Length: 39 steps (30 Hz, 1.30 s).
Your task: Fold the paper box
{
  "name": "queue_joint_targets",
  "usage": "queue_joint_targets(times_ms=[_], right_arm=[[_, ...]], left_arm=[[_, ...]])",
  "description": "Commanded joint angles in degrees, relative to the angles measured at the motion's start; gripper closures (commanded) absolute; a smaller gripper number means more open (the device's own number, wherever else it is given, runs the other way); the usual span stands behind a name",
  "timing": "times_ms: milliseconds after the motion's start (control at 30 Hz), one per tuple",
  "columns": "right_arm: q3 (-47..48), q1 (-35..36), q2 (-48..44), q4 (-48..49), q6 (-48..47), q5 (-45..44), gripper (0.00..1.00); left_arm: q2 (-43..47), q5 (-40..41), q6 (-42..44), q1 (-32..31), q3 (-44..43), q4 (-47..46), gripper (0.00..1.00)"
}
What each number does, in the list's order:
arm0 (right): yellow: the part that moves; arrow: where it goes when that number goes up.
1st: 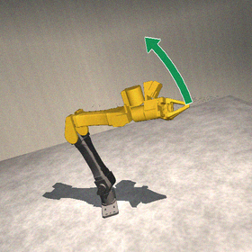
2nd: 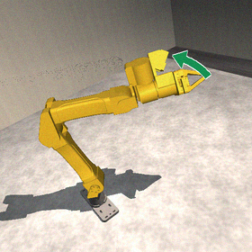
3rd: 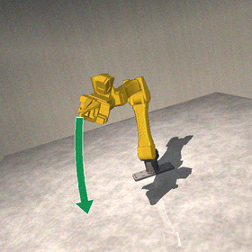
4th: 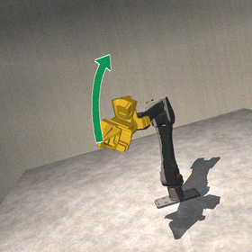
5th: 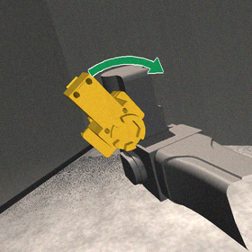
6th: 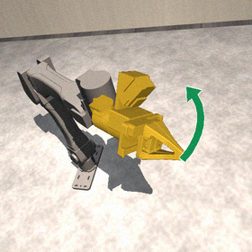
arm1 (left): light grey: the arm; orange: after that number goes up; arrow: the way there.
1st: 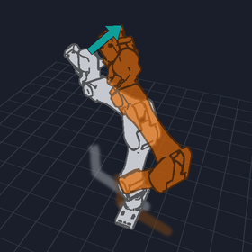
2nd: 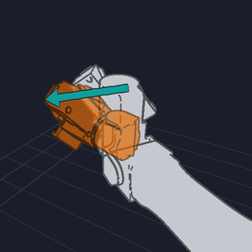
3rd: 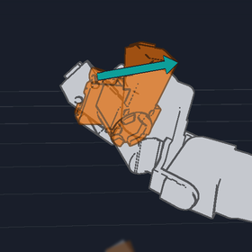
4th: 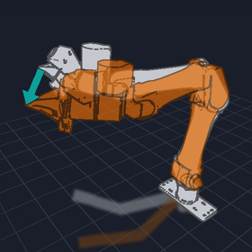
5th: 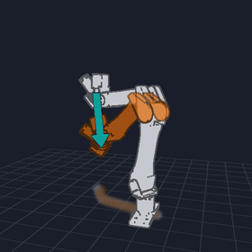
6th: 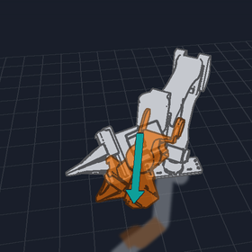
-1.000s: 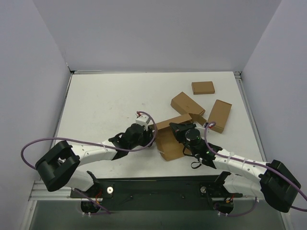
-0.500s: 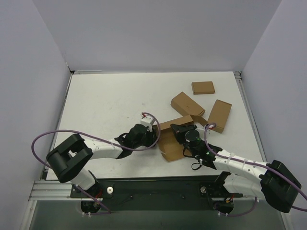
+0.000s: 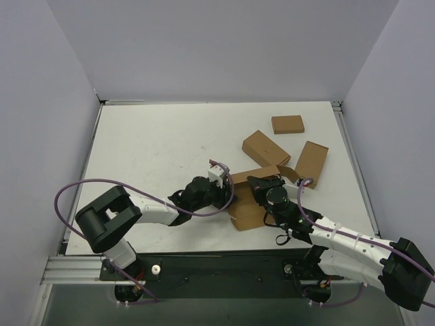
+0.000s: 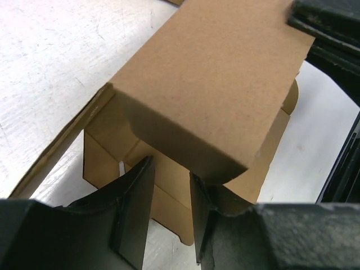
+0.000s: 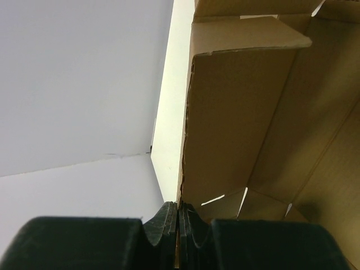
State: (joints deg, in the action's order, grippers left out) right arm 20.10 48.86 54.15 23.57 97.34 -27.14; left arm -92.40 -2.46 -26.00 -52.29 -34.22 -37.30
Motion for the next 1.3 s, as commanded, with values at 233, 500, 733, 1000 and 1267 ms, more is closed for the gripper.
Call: queue_joint_targets(times_ms=[233, 500, 733, 1000, 1267], right_arm=[[-0.6, 0.6, -0.1, 0.2, 0.6, -2.3, 1.0], [-1.5, 0.6, -1.1, -0.3, 1.3, -3.4, 1.0], [-1.8, 0.6, -2.5, -1.2, 1.4, -4.2, 1.0], [-2.1, 0.6, -2.1, -0.3, 1.5, -3.6, 1.0], [-2.1, 0.6, -1.2, 0.7, 1.6, -3.0, 1.0]], left_arm=[[-3.6, -2.1, 1.0, -0.8, -3.7, -6.2, 0.6], [2.7, 5.5, 3.9, -0.9, -0.9, 2.0, 0.53], [4.2, 10.7, 2.5, -0.7, 2.2, 5.1, 0.43], [2.1, 12.0, -0.5, -0.7, 1.4, 6.4, 0.36], [-2.3, 9.0, -1.3, -0.8, -1.0, 1.9, 0.37]])
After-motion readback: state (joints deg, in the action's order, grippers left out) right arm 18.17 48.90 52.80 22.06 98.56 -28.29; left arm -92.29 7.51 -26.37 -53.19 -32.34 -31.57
